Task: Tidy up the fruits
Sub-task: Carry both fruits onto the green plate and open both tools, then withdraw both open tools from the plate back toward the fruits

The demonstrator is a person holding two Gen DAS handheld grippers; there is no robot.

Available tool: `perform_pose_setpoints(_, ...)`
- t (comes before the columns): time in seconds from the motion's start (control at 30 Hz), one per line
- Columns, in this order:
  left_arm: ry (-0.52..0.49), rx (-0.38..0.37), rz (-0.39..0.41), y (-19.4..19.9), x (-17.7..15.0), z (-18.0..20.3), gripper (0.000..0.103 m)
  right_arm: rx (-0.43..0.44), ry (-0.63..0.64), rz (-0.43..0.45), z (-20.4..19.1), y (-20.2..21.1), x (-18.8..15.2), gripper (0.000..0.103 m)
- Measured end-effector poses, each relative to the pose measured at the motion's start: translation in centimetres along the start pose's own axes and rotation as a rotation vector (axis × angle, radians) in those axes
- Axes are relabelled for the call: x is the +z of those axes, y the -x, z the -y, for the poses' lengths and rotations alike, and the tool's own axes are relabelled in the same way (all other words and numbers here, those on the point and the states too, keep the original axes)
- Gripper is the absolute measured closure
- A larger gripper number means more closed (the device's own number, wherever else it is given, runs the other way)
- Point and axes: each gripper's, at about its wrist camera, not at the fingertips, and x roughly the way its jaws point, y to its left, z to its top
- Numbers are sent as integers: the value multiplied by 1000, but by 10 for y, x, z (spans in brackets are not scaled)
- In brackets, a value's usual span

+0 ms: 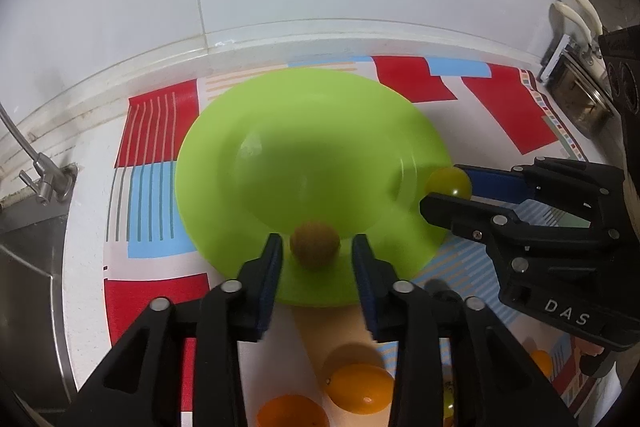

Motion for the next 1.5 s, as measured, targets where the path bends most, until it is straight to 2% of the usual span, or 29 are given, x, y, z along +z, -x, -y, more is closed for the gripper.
perform_pose_setpoints(0.27,-23,61,77,31,-9,6,58,-7,-17,50,2,19,-3,65)
perform_pose_setpoints(0.6,-29,87,212,94,-33,27,39,-16,-15,156,-15,78,-24,65)
perform_pose_setpoints(0.73,-14,120,273,119,-50,32,29,-44,-19,197,-20,100,-38,57)
perform_pose_setpoints(0.8,5,139,296,130,-62,33,25,-67,-20,216,-25,110,-45,57)
perform_pose_setpoints(0.87,9,152,307,139,-73,35,23,-79,-22,231,-29,119,-52,57)
perform_pose_setpoints(0.97,36,166,321,150,-89,36,18,-121,-5,259,-38,133,-66,49)
perform_pose_setpoints(1.17,47,174,324,162,-119,42,16,-162,-7,290,-50,154,-95,48)
perform_pose_setpoints(1.33,39,213,335,167,-138,50,16,-199,-27,276,-51,159,-119,48)
perform_pose_setpoints(1.5,32,224,315,161,-154,57,16,-207,-51,245,-50,159,-140,48)
